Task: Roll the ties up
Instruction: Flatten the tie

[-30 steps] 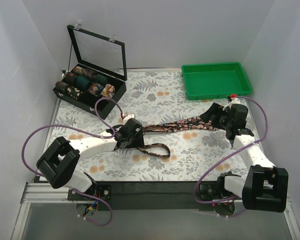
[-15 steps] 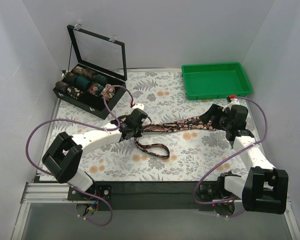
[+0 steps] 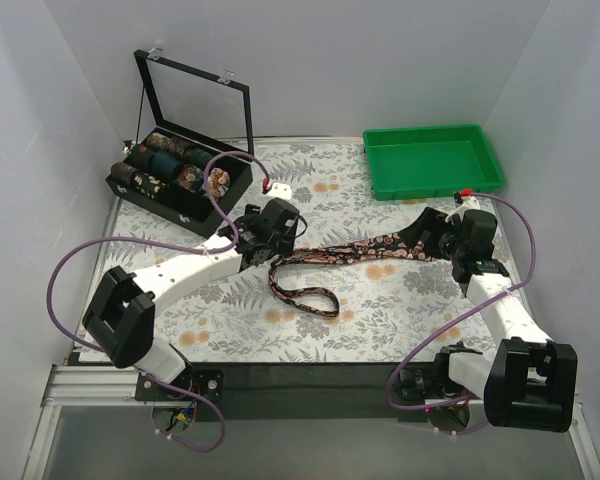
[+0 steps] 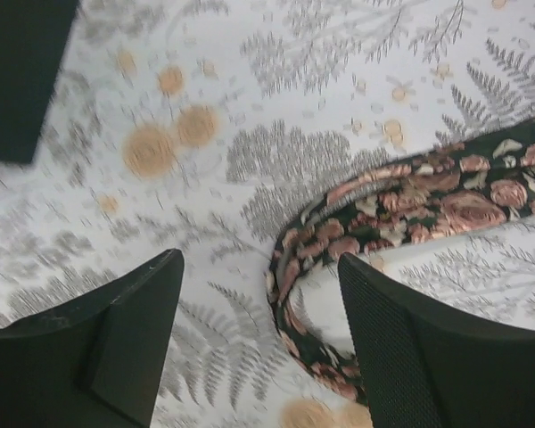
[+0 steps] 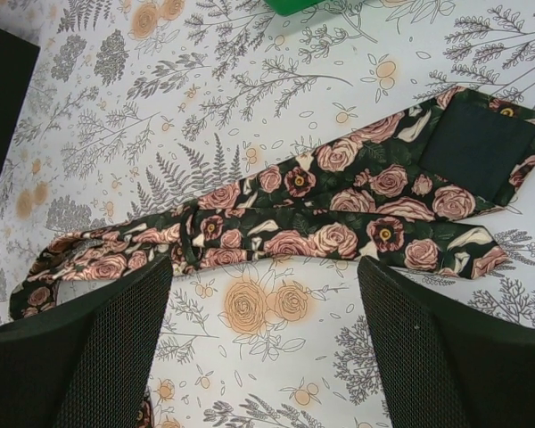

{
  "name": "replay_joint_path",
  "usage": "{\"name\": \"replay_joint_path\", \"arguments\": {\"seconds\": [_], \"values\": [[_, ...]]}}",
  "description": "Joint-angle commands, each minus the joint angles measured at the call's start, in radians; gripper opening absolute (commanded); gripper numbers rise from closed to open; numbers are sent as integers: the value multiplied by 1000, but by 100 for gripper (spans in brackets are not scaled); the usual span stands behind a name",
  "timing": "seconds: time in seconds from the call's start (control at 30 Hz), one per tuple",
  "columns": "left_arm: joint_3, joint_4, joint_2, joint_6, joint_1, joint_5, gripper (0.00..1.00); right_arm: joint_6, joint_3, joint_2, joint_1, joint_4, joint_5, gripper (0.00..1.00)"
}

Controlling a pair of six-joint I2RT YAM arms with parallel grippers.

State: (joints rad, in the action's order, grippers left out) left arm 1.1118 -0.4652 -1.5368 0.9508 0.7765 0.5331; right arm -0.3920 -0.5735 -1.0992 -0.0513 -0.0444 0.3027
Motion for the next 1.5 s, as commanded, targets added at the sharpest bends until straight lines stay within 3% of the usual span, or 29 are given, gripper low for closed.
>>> {"name": "replay_joint_path", "arguments": {"seconds": [0.0,0.03,0.17,0.5,0.63,0.8,0.9,1.07,1.1,1.17,1.2,1.23,1.4,1.43,1.47], "values": [[-75,-145,89,349,4,-108,66,5,3,18,1,-25,32,76],[-105,-135,105,438,6,-154,67,5,3,15,1,-25,38,76],[-208,-90,139,567,6,-211,68,1,6,6,1,-29,49,76],[-239,-13,14,635,9,-242,53,-7,20,-7,1,-60,81,76],[-245,-13,-23,628,20,-236,41,-8,23,-4,1,-64,82,76],[-190,-47,-45,547,26,-173,15,-11,24,-10,1,-72,102,75],[-103,-90,-71,370,26,-98,6,-13,24,-2,1,-72,104,75],[11,-104,-115,25,26,238,4,-15,27,7,1,-69,102,75],[13,-75,-117,-130,26,279,4,-15,27,6,1,-69,102,75],[-1,51,-115,-281,26,362,4,-15,27,9,1,-69,105,75],[-16,103,-112,-451,26,381,4,-15,27,10,1,-71,102,75],[-51,220,-105,-525,24,402,4,-13,29,10,1,-69,101,75],[-148,501,-72,-855,24,432,5,-13,31,16,1,-71,95,75],[-179,660,-45,-1027,20,438,5,-11,31,18,1,-69,95,75],[-220,728,-33,-1093,17,438,5,-11,31,16,1,-71,96,75]]}}
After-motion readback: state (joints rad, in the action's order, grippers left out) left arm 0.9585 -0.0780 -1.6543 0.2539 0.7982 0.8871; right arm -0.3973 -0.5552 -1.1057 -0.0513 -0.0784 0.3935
